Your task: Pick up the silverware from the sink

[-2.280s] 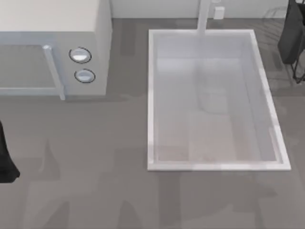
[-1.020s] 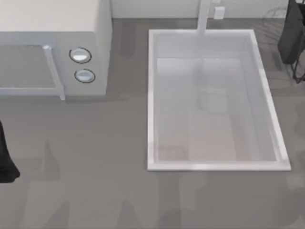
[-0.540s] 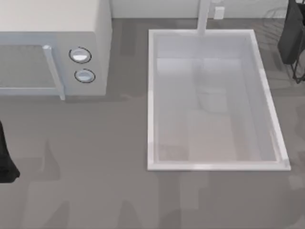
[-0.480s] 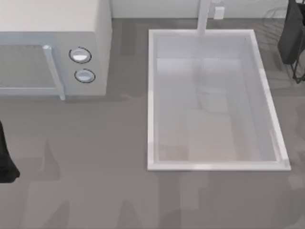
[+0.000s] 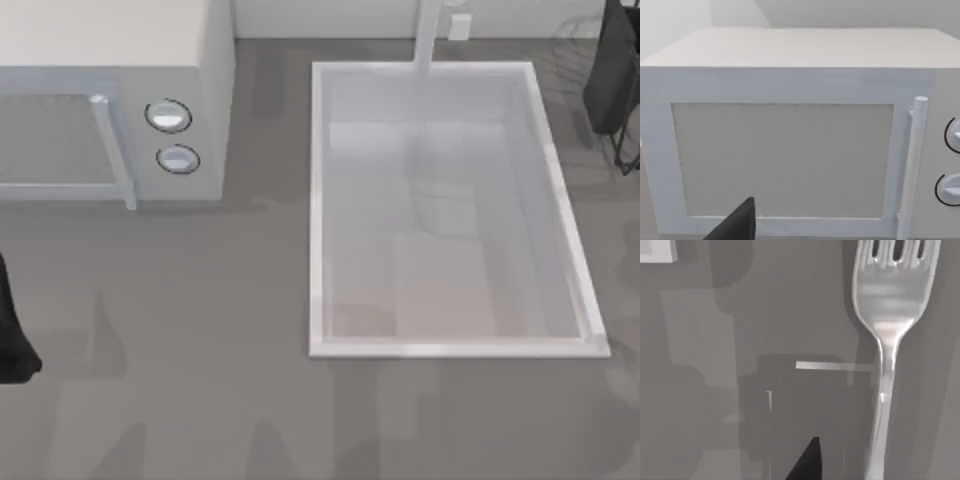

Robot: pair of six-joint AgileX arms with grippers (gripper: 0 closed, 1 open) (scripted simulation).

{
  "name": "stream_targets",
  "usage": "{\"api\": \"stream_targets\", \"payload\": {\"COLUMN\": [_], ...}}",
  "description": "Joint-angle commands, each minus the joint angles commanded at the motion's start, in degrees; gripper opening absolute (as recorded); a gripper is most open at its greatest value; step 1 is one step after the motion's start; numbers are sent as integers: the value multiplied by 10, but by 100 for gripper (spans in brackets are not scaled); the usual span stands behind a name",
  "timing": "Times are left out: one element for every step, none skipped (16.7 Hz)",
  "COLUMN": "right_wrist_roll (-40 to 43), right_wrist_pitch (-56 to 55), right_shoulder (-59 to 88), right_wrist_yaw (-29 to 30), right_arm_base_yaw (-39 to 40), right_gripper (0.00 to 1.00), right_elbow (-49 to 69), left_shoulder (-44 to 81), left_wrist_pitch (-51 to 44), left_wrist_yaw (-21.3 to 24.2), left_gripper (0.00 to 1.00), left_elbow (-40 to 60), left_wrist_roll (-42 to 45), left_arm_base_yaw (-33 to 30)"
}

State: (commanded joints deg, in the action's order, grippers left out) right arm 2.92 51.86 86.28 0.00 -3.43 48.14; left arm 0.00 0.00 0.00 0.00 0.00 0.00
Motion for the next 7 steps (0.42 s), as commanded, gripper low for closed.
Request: {"api": "stream_targets", "payload": {"right_wrist_roll": [0,0,0,0,0,0,0], "right_wrist_pitch": [0,0,0,0,0,0,0], "right_shoulder": [0,0,0,0,0,0,0], "right_wrist_yaw": [0,0,0,0,0,0,0], "right_arm_base_yaw": [0,0,0,0,0,0,0], "right_gripper": [98,100,100,100,100,100,100], "right_elbow": [0,0,0,0,0,0,0], "left_shoulder": [0,0,0,0,0,0,0], "left_wrist_pitch": [0,0,0,0,0,0,0], "left_wrist_yaw": [0,0,0,0,0,0,0], "left_gripper": [100,100,100,100,100,100,100], "left_elbow": [0,0,0,0,0,0,0], "left_wrist_roll": [0,0,0,0,0,0,0], "left_arm_base_yaw": [0,0,0,0,0,0,0]}}
